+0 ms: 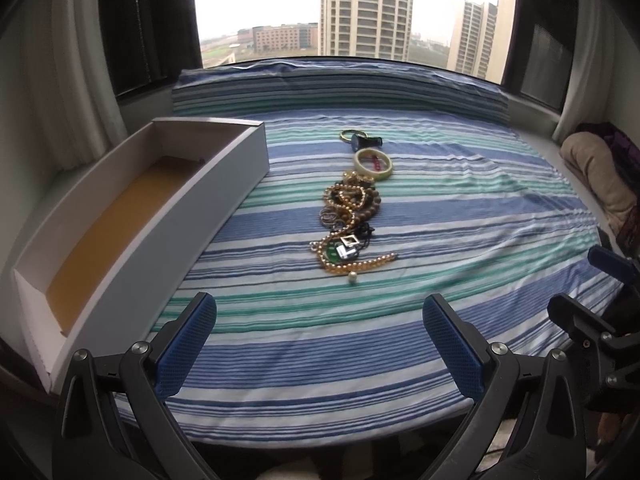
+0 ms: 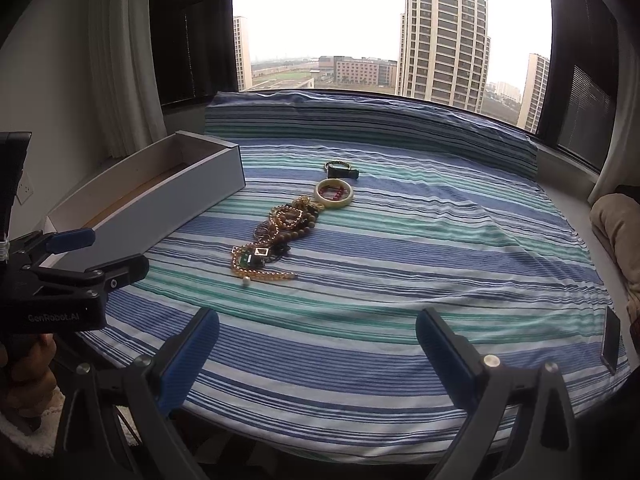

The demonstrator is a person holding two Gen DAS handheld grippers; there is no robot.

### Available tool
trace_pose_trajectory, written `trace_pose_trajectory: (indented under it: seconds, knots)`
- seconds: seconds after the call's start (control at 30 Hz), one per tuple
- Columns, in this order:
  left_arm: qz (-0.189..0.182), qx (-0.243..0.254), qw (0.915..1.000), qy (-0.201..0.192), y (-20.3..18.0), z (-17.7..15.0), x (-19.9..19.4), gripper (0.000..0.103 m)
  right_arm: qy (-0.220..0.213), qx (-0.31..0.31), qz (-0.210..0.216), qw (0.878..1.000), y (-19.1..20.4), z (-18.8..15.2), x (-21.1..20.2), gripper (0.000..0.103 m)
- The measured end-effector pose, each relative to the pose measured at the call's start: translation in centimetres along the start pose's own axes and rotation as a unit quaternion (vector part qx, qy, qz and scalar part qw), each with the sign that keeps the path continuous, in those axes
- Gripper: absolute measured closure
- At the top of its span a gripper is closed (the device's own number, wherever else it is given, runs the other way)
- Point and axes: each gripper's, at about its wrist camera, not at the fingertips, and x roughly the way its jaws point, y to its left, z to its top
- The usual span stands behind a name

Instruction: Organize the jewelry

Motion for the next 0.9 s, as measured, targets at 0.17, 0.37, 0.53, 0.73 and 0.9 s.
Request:
trace_pose_trajectory:
  seconds: [0.17, 0.37, 0.53, 0.73, 0.9]
  knots:
    - [0.006, 0.000, 1.0000, -0.004, 0.11, 0.09, -0.29, 0.000, -0.002, 0.006, 0.001, 1.000, -0.08, 0.19, 0.17, 0.002]
    - [0.008, 0.003, 1.0000, -0.004, -0.08, 0.22, -0.20, 0.000, -0.003, 0.006, 0.003, 1.000, -0.23, 0.18, 0.30, 0.002]
    - [0.013, 0.007, 0.9999, -0.001, -0.25, 0.13, -0.03, 0.000, 0.000, 0.008, 0.004, 1.000, -0.33, 0.11, 0.41, 0.002]
    - [0.016, 0.008, 0.9998, -0.002, -0.12, 0.13, -0.17, 0.000, 0.000, 0.006, 0.007, 1.000, -0.28, 0.22, 0.32, 0.002]
    - [0.017, 0.009, 0.9998, -0.002, -0.12, 0.12, -0.25, 0.000, -0.001, 0.003, 0.006, 1.000, -0.02, 0.35, 0.24, 0.002]
